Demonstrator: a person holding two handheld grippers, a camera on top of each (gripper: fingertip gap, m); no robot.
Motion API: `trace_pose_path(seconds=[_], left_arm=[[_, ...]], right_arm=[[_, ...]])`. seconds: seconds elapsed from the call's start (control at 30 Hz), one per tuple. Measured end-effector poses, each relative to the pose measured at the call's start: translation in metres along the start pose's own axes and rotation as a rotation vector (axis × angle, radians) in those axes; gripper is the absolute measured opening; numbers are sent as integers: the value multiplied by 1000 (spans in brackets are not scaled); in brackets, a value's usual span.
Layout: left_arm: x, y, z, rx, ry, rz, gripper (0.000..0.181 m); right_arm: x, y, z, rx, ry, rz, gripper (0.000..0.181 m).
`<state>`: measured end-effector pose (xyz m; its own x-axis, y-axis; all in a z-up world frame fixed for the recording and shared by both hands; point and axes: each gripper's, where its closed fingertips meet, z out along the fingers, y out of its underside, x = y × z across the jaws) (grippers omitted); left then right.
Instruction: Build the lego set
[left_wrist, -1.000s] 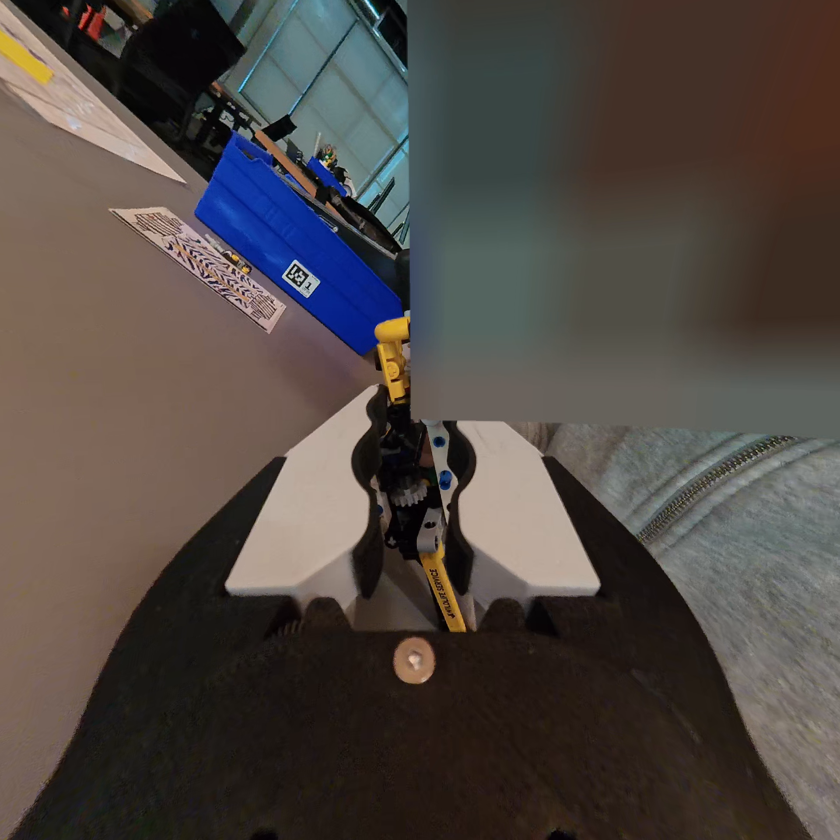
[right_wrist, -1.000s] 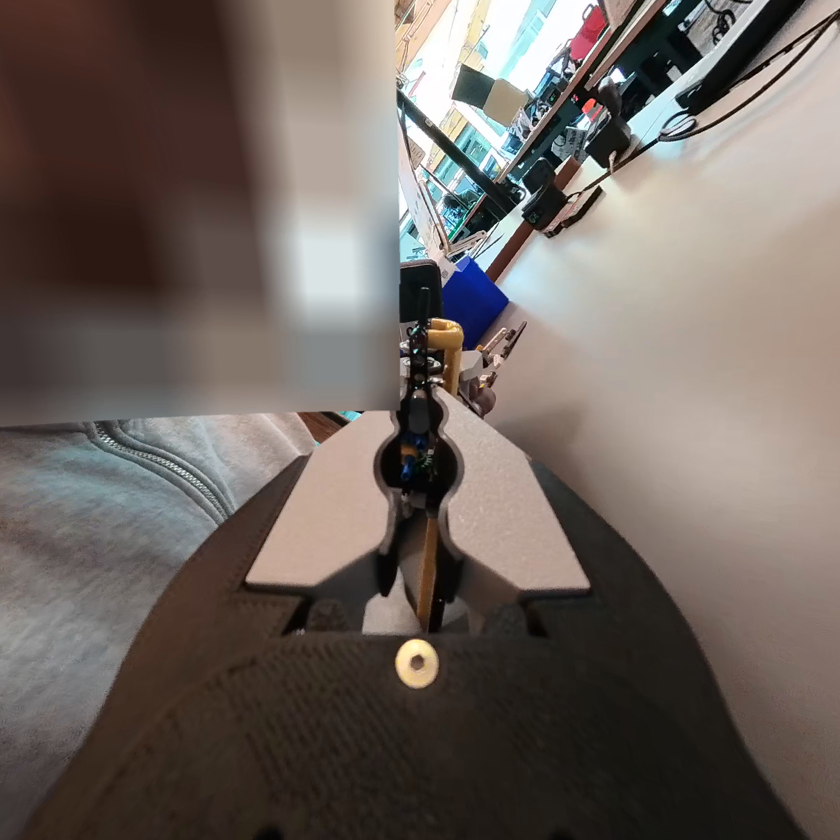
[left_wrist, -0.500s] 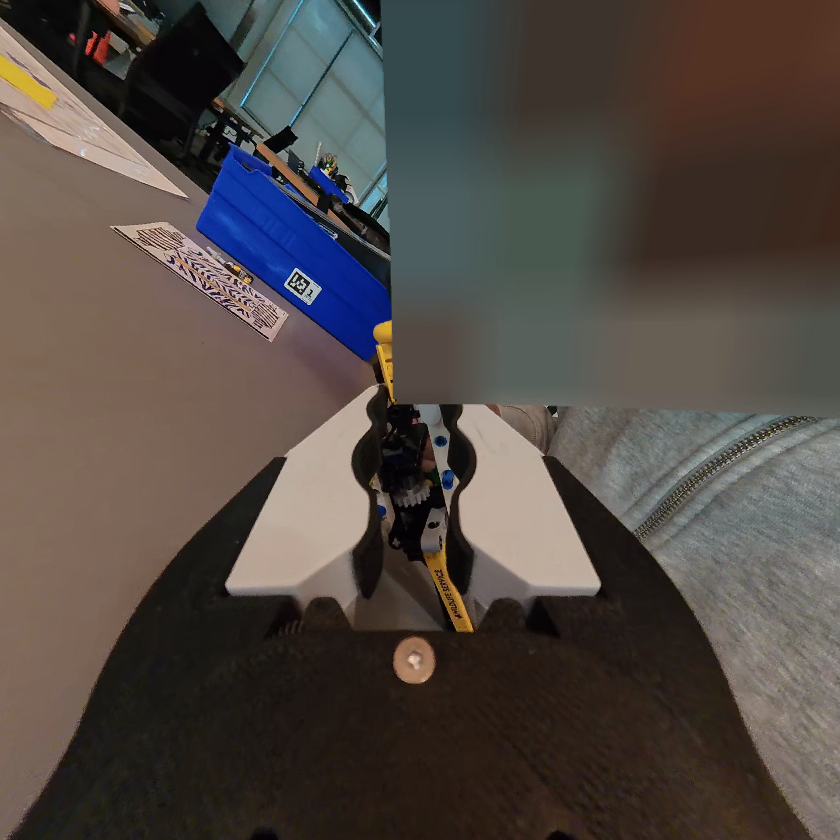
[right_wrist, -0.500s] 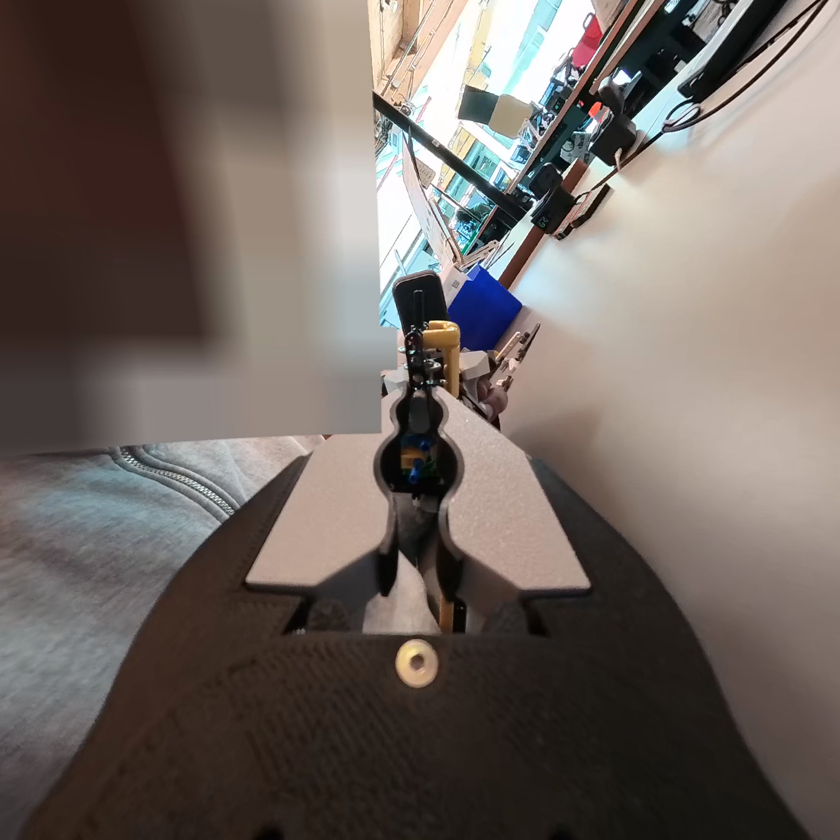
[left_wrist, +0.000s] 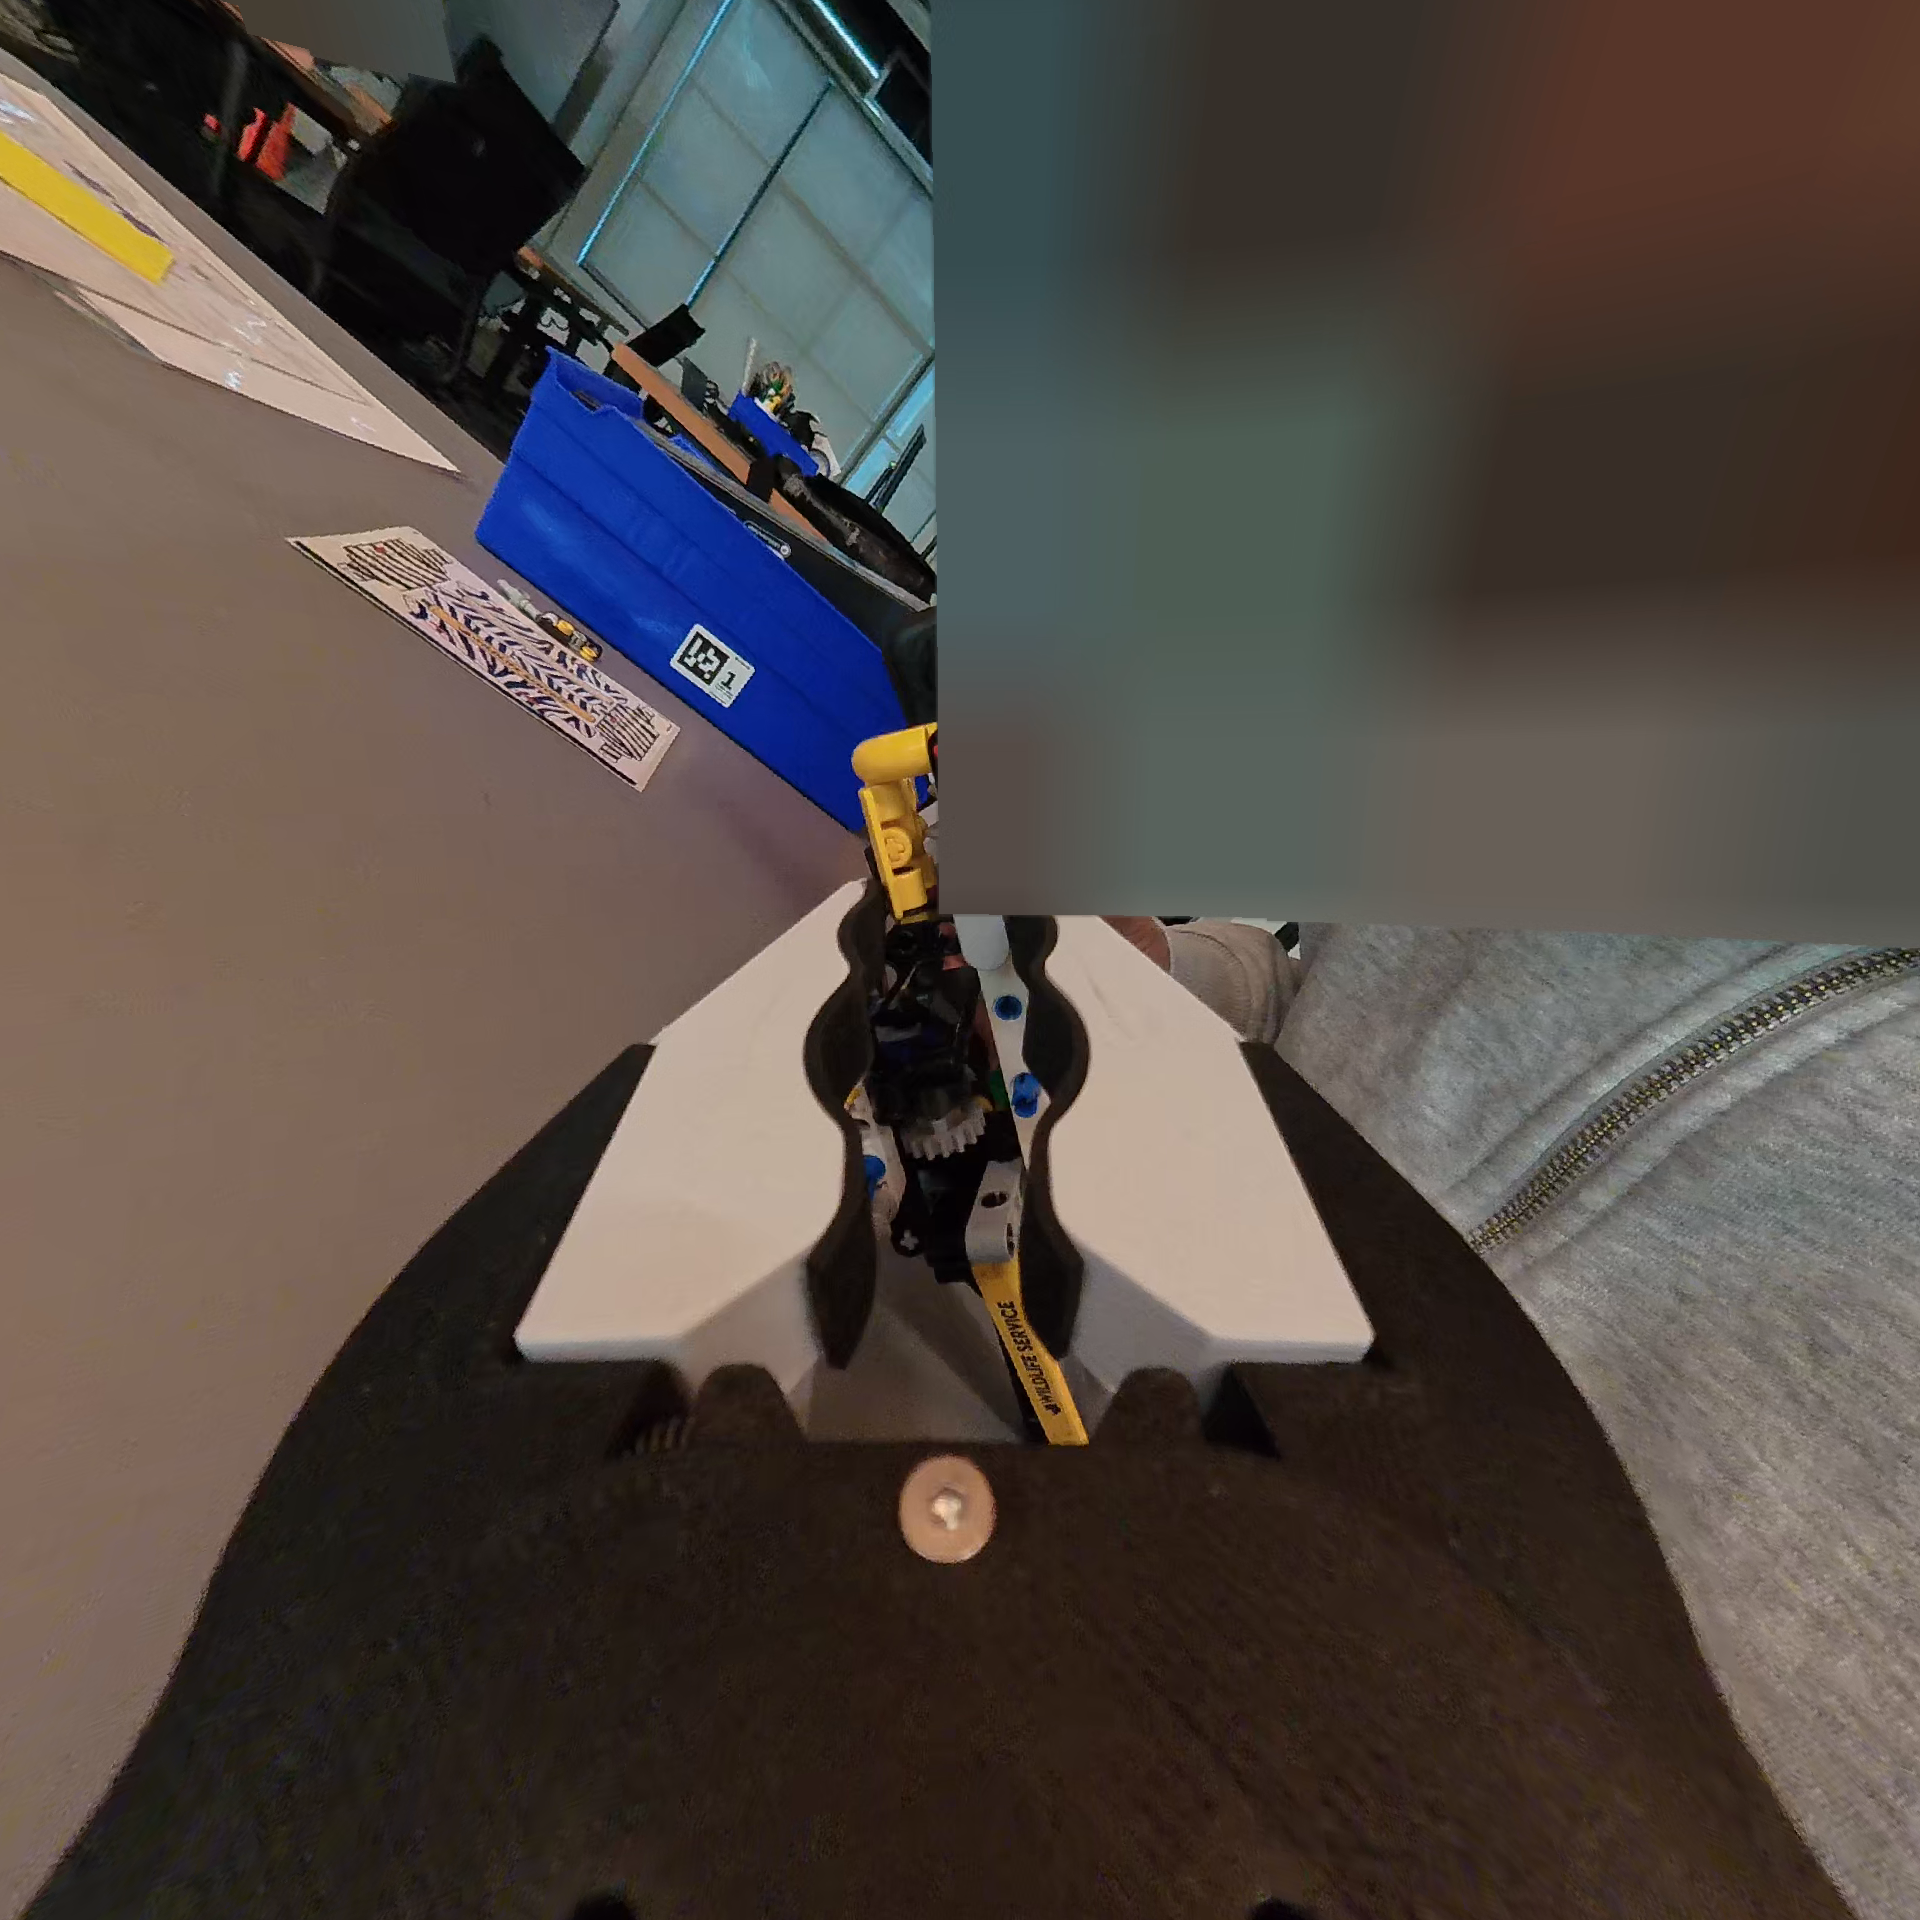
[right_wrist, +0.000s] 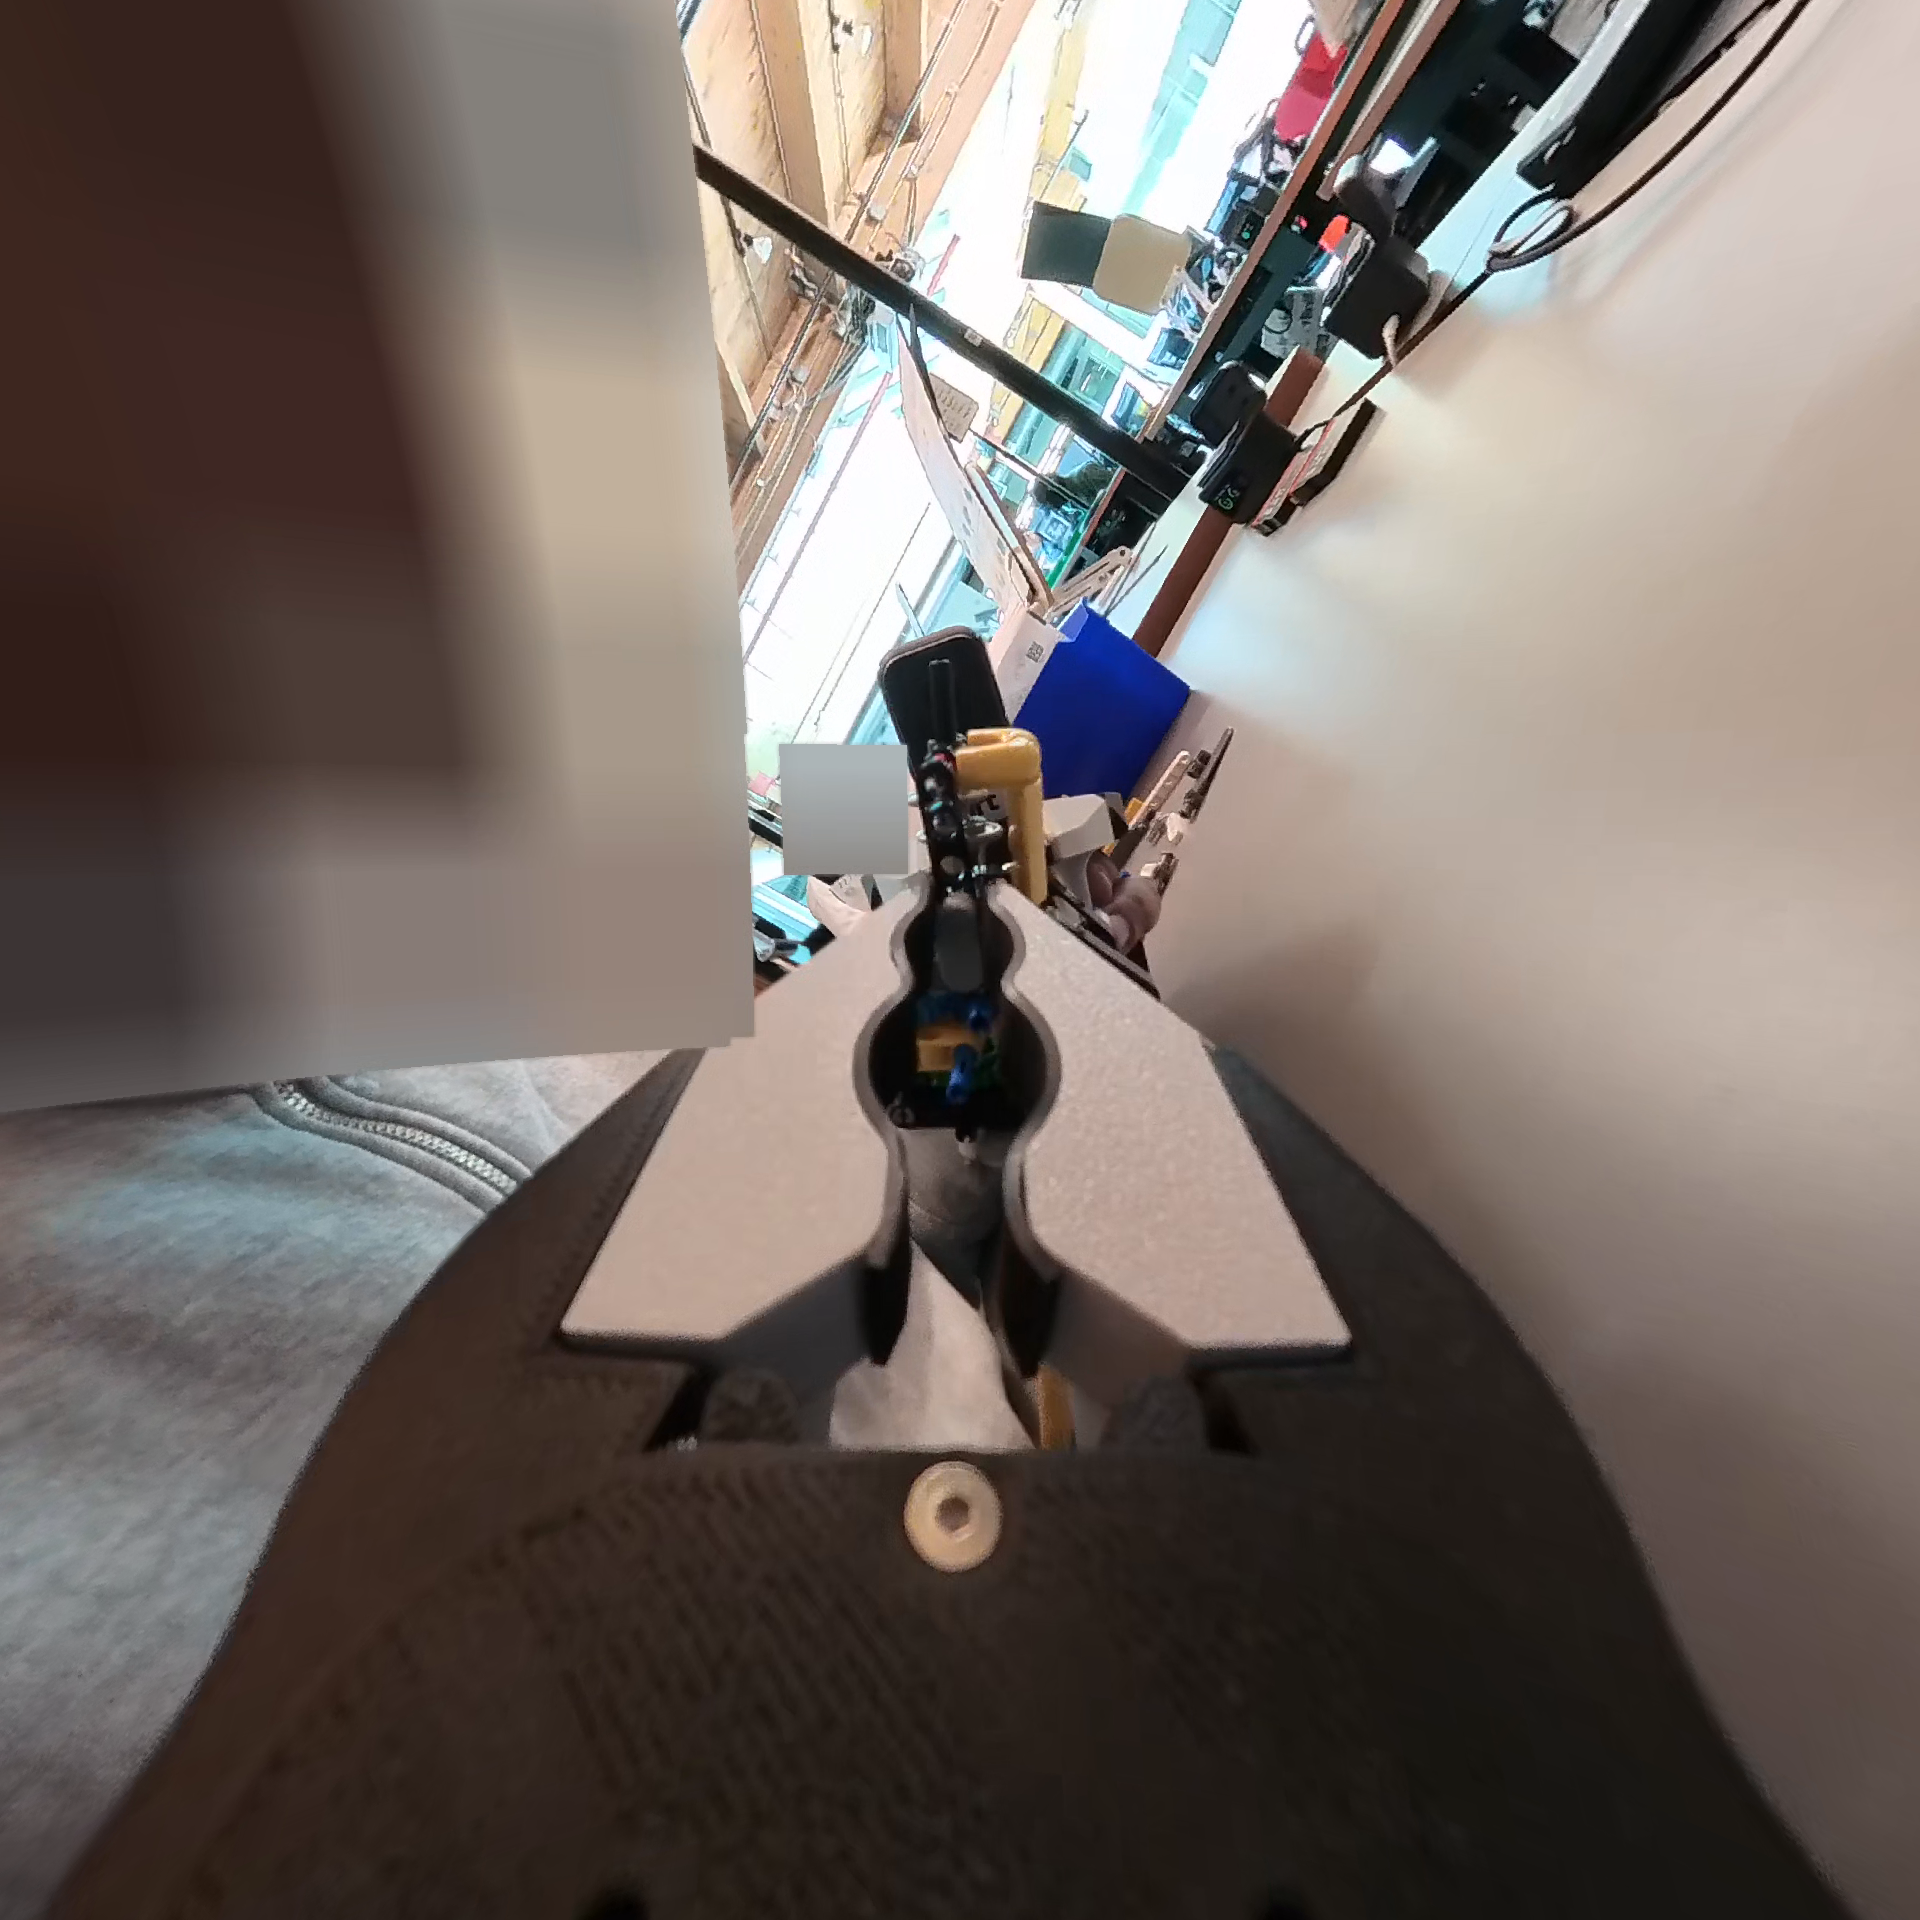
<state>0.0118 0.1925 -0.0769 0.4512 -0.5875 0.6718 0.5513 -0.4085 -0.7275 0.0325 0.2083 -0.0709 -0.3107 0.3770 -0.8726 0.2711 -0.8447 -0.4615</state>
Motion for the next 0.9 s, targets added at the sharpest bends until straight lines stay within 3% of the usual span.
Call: trace_pose_path(seconds=[0.5, 0.9], left_arm=[[-4, 2, 1, -30, -43, -6, 22], [-19, 7, 0, -44, -92, -108, 22]], right_arm=[[4, -2, -1, 12, 23, 53, 6], [21, -3, 0, -43, 70, 78, 5]])
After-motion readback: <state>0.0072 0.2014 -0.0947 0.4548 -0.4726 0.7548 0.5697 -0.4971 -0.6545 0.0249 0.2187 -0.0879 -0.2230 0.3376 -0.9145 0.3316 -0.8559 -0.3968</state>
